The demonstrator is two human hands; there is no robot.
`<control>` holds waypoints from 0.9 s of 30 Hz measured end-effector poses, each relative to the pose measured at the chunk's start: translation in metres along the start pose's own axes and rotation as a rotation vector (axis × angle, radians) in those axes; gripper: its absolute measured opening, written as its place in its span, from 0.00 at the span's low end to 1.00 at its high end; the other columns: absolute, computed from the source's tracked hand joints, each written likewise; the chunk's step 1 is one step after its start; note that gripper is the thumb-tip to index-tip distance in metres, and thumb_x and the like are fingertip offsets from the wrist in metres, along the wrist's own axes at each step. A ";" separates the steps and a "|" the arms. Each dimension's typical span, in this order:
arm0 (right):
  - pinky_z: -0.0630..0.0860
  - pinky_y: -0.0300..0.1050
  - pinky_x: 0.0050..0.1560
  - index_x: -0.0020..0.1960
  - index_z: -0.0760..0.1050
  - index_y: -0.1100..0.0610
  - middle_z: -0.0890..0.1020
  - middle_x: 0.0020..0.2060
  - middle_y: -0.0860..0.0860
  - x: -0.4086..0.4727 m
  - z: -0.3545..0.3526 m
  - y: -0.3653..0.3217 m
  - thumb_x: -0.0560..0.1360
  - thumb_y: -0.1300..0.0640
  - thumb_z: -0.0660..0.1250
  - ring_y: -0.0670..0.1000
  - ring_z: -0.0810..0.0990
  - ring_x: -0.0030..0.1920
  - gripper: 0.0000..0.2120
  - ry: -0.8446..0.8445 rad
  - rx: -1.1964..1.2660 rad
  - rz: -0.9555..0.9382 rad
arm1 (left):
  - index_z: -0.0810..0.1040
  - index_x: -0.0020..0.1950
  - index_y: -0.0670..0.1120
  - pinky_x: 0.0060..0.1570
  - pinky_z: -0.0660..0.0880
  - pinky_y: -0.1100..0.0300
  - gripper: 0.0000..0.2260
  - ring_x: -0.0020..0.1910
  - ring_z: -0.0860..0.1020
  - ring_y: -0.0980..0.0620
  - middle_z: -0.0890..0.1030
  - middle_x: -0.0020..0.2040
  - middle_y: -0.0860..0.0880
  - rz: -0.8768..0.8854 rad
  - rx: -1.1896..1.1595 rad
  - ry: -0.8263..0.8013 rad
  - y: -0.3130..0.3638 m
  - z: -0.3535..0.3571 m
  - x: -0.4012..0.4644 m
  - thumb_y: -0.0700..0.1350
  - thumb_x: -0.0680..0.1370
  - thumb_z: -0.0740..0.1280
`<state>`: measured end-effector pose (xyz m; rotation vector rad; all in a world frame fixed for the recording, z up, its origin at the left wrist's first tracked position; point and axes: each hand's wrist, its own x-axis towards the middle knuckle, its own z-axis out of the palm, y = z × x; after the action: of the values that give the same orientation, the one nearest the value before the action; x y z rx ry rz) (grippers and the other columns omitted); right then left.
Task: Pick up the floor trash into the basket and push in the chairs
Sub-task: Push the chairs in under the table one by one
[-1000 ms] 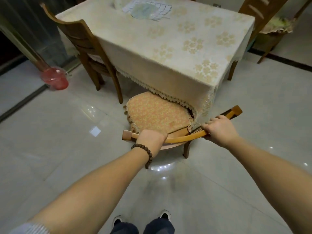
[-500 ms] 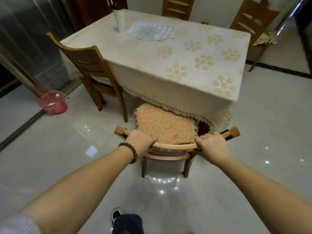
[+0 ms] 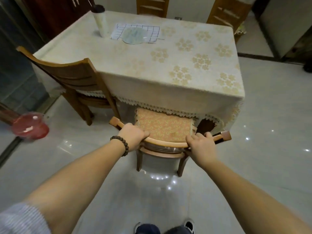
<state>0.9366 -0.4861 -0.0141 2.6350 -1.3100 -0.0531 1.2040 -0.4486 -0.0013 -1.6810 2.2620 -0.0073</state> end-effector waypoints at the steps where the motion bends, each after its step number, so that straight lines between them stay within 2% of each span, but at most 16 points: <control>1: 0.69 0.50 0.42 0.43 0.75 0.53 0.81 0.34 0.50 0.006 -0.001 -0.005 0.64 0.51 0.74 0.55 0.77 0.37 0.12 0.013 0.001 0.007 | 0.69 0.62 0.52 0.47 0.70 0.53 0.12 0.51 0.77 0.48 0.79 0.52 0.51 0.013 0.002 0.006 -0.010 0.002 0.002 0.46 0.78 0.61; 5: 0.71 0.54 0.45 0.46 0.74 0.55 0.81 0.39 0.52 0.032 -0.002 -0.025 0.64 0.56 0.74 0.57 0.78 0.41 0.13 0.054 0.030 -0.004 | 0.70 0.57 0.54 0.48 0.70 0.54 0.08 0.51 0.77 0.50 0.78 0.51 0.52 0.038 0.020 0.022 -0.046 0.005 0.011 0.49 0.78 0.62; 8: 0.72 0.56 0.50 0.47 0.73 0.56 0.80 0.40 0.54 0.048 0.003 -0.035 0.66 0.60 0.72 0.58 0.77 0.43 0.12 0.090 0.047 -0.015 | 0.70 0.58 0.54 0.50 0.69 0.54 0.10 0.52 0.76 0.49 0.78 0.53 0.53 0.039 0.056 0.012 -0.067 0.008 0.017 0.48 0.77 0.63; 11: 0.72 0.57 0.52 0.46 0.73 0.56 0.80 0.40 0.53 0.067 0.009 -0.035 0.67 0.59 0.72 0.58 0.77 0.42 0.11 0.083 0.060 0.004 | 0.70 0.58 0.53 0.50 0.67 0.54 0.11 0.53 0.75 0.49 0.78 0.54 0.53 0.030 0.074 0.035 -0.080 0.011 0.028 0.48 0.77 0.63; 14: 0.71 0.53 0.47 0.45 0.73 0.54 0.80 0.38 0.52 0.084 0.015 -0.020 0.66 0.56 0.74 0.56 0.77 0.40 0.12 0.037 0.042 0.011 | 0.69 0.61 0.53 0.51 0.67 0.54 0.13 0.55 0.73 0.49 0.77 0.56 0.52 0.018 0.063 0.073 -0.081 0.013 0.045 0.46 0.77 0.62; 17: 0.68 0.50 0.40 0.43 0.74 0.54 0.79 0.36 0.51 0.100 0.019 0.000 0.64 0.54 0.75 0.56 0.75 0.38 0.12 0.004 0.020 0.034 | 0.70 0.60 0.52 0.51 0.67 0.53 0.13 0.54 0.72 0.47 0.75 0.56 0.50 0.003 0.039 0.111 -0.076 0.010 0.066 0.45 0.76 0.63; 21: 0.69 0.50 0.39 0.41 0.74 0.53 0.79 0.35 0.51 0.128 0.023 0.021 0.62 0.53 0.77 0.56 0.76 0.37 0.13 -0.010 -0.001 0.067 | 0.69 0.59 0.51 0.51 0.67 0.52 0.14 0.54 0.72 0.47 0.74 0.56 0.49 -0.002 0.010 0.119 -0.082 0.002 0.098 0.44 0.75 0.64; 27: 0.69 0.51 0.38 0.42 0.74 0.54 0.78 0.34 0.52 0.177 0.028 0.039 0.61 0.59 0.77 0.57 0.75 0.37 0.14 0.018 0.014 0.065 | 0.69 0.59 0.49 0.52 0.67 0.51 0.14 0.55 0.72 0.46 0.73 0.56 0.48 -0.032 0.009 0.094 -0.112 -0.008 0.146 0.48 0.75 0.64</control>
<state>1.0102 -0.6540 -0.0240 2.5966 -1.3938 -0.0108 1.2690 -0.6212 -0.0091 -1.7470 2.2984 -0.1056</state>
